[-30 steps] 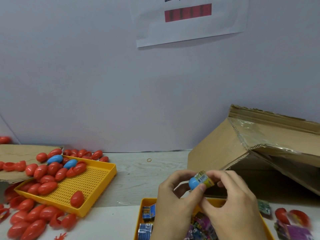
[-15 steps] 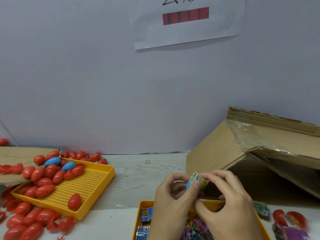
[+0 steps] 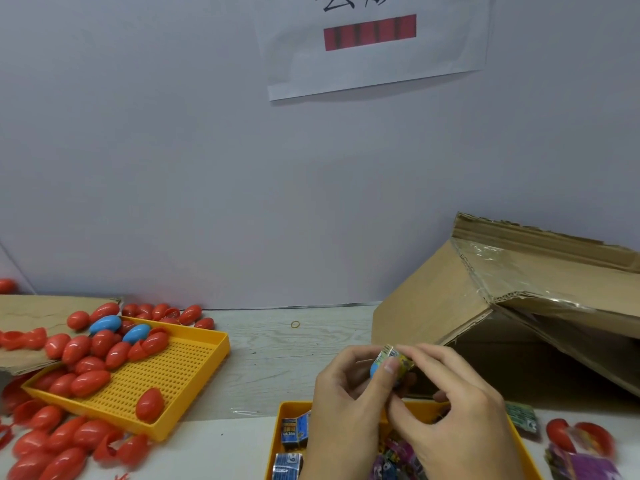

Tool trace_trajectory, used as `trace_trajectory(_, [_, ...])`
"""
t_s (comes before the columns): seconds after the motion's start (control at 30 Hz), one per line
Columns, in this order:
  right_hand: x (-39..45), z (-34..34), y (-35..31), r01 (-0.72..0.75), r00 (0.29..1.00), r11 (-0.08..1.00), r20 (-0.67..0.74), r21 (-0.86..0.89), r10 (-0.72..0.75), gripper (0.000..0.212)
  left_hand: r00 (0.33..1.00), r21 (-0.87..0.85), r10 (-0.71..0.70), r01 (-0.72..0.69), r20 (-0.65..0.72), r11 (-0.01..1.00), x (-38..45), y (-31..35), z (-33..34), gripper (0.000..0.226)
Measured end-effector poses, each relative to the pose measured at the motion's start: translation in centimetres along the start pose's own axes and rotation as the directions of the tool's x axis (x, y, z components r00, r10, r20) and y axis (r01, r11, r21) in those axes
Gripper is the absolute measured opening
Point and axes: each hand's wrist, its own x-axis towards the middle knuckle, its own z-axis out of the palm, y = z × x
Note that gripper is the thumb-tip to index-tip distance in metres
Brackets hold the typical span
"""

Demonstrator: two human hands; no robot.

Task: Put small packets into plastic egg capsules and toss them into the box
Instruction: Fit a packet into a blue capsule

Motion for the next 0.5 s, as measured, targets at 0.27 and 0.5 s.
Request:
trace_trajectory(0.27, [-0.01,0.16,0.42,0.043,0.999,0.999,0.025,0.005,-0.043,0.048,0.995,0.014,0.024,-0.022,-0.093,1.0,0.1,0.01,0.02,0.012])
trace_trajectory(0.5, [-0.18,0.38,0.25,0.009,1.0,0.999,0.009,-0.03,-0.009,0.052,0.993,0.013,0.017,-0.015,-0.116,1.0,-0.01,-0.23,0.18,0.012])
